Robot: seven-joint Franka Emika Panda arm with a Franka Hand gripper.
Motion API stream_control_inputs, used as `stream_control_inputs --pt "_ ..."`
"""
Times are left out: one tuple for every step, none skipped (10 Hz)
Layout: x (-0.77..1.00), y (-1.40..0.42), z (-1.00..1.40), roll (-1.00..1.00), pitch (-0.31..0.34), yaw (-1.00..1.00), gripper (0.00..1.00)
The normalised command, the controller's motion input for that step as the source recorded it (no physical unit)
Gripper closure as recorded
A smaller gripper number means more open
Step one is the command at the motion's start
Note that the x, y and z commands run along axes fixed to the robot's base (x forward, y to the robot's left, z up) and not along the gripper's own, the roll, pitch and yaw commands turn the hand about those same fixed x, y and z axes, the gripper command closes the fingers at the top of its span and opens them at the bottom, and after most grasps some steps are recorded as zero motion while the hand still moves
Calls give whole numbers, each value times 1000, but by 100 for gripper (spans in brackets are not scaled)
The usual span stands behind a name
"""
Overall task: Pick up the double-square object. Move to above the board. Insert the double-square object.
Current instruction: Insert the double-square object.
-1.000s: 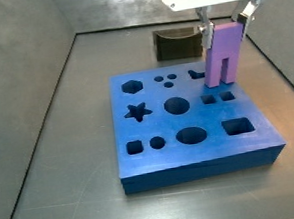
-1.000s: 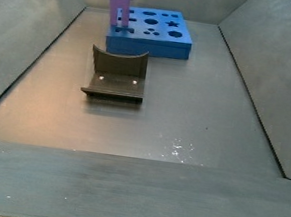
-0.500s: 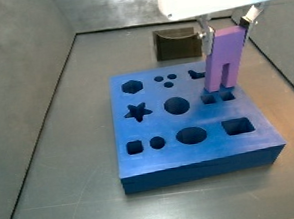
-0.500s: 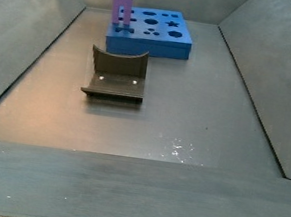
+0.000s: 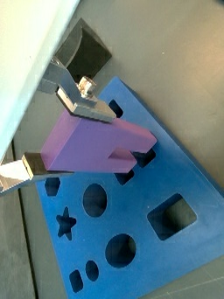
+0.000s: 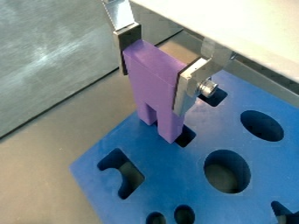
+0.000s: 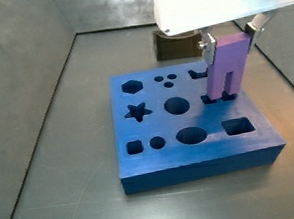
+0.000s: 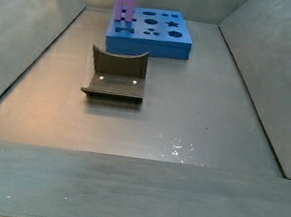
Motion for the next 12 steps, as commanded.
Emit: stream_control_inputs --pt "529 -117 -103 46 351 -143 100" --pt "506 -180 -106 334 463 -126 100" --pt "383 -326 -103 854 534 -51 100" --pt "326 -97 -146 686 491 0 100" --pt "0 -40 0 171 0 -23 100" --pt "0 0 0 0 -51 0 100" --pt "0 0 0 0 126 0 100" --pt "0 -23 -186 137 97 160 100" --pt "94 -71 -543 191 0 220 100" --pt "503 0 -800 54 246 206 100" --pt "483 -6 -826 80 329 140 100" --pt "483 -20 -720 97 389 117 100"
